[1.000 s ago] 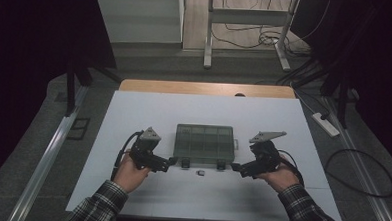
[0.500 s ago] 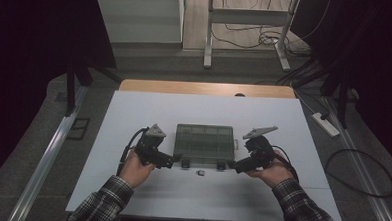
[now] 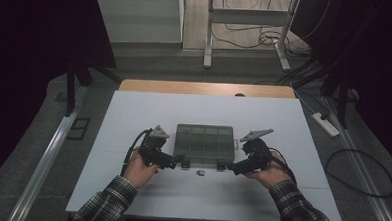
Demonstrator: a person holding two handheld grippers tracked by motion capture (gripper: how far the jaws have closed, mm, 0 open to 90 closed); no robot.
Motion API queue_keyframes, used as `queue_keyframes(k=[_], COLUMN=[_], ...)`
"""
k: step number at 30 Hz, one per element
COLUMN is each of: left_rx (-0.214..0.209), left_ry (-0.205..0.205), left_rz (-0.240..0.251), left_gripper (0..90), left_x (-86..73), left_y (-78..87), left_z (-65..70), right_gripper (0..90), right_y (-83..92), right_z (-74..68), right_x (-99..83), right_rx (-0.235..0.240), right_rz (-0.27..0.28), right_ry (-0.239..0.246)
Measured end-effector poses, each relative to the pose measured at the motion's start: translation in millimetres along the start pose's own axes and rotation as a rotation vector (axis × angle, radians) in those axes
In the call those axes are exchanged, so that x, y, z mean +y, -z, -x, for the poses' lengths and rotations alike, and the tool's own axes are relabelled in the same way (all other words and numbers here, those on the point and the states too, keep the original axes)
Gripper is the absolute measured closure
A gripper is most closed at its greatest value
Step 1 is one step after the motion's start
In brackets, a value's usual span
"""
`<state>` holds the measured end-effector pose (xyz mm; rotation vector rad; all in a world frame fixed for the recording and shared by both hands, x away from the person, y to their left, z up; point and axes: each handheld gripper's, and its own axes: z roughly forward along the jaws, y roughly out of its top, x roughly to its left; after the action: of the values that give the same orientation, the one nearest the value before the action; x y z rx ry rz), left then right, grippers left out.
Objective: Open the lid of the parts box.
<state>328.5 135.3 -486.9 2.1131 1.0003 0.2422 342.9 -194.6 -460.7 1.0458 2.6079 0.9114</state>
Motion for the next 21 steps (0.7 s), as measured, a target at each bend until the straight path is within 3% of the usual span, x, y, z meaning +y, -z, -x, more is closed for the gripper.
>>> queue_keyframes(k=[4,8,12,16,18,19,21], left_rx=[0.008,0.006,0.003,0.022,0.026,0.026,0.027], left_ry=[-0.020,-0.016,-0.026,-0.067,-0.072,-0.065,-0.056], left_rz=[0.005,-0.002,0.003,-0.003,-0.006,-0.002,0.003], left_gripper=[0.0,0.0,0.0,0.0,0.0,0.0,0.0], left_x=[-1.8,-2.5,-3.0,-4.5,-4.9,-5.1,-5.1], left_y=[-1.1,-2.2,-2.3,-2.3,-2.1,-1.5,-0.5], left_z=[2.2,3.9,5.5,7.6,7.4,6.2,4.8], right_gripper=[14.9,23.3,39.2,53.2,56.6,66.7,74.8], right_y=[-1.3,-1.4,-3.2,-2.7,-2.7,-3.8,-5.6], right_z=[2.3,3.2,4.8,8.0,8.5,10.3,11.7], right_x=[-4.1,-6.8,-10.9,-13.5,-13.9,-15.1,-16.2], right_rx=[0.013,0.024,0.039,0.043,0.046,0.051,0.054], right_rz=[-0.019,-0.023,-0.048,-0.071,-0.075,-0.084,-0.098], right_ry=[0.002,0.002,0.012,0.007,0.004,0.006,0.013])
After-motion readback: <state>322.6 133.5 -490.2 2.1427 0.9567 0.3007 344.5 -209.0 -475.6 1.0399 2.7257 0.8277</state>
